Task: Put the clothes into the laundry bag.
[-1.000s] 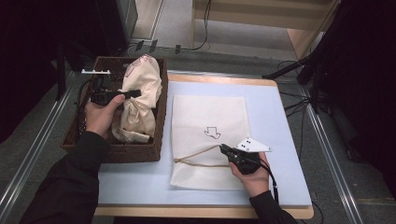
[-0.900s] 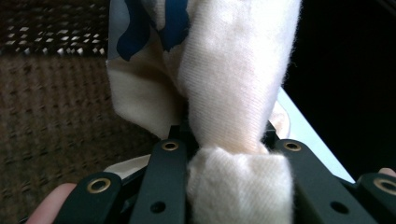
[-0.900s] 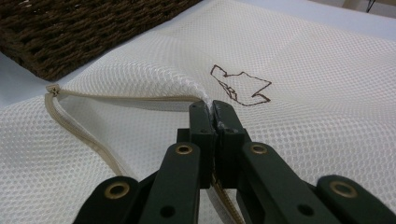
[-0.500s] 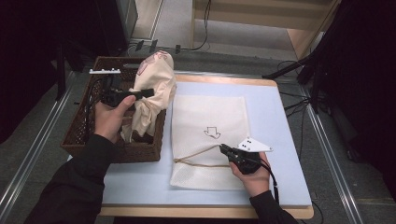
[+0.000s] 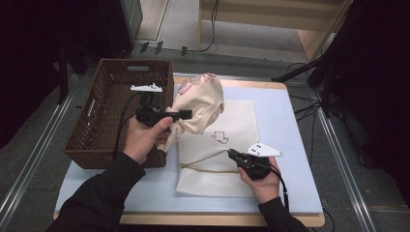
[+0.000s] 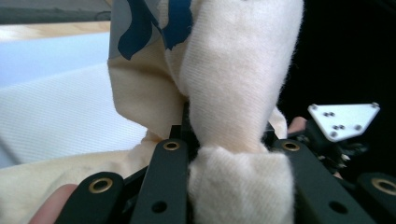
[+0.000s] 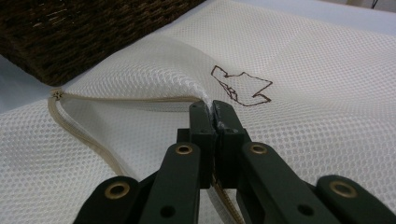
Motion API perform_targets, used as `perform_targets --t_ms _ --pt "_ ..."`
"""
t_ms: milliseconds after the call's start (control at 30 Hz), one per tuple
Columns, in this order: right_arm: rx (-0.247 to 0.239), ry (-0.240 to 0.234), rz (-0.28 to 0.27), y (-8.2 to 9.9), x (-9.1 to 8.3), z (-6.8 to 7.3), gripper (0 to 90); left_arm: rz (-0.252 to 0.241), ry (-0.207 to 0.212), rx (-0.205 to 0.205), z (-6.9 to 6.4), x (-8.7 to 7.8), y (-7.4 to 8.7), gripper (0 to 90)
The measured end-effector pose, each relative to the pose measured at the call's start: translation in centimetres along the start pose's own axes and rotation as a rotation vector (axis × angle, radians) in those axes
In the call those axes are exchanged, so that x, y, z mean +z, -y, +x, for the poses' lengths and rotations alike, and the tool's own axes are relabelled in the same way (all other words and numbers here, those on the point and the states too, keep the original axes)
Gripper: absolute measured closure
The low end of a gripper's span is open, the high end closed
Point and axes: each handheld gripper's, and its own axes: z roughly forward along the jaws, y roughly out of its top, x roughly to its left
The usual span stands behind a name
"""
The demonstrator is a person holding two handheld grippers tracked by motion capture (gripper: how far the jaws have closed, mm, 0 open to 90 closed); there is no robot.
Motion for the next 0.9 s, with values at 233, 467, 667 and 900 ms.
perform_targets --t_ms 233,467,667,900 --pt "0.036 0.031 -0.002 0.0 -0.1 -0.5 88.1 -0.007 0.069 -0.027 -2.1 1.1 3.1 75.0" --pt "0.051 0.027 0.0 0.1 0.0 -0.6 88.0 0.041 0.086 0.013 -5.2 2.2 6.5 75.0" --pt "0.062 0.028 -0.002 0.1 -0.1 -0.9 88.0 0.041 0.083 -0.045 -5.8 2.5 9.5 75.0" --pt "0.078 0.025 0.011 0.2 0.1 -1.0 88.0 0.031 0.015 -0.066 -6.6 2.6 13.8 74.9"
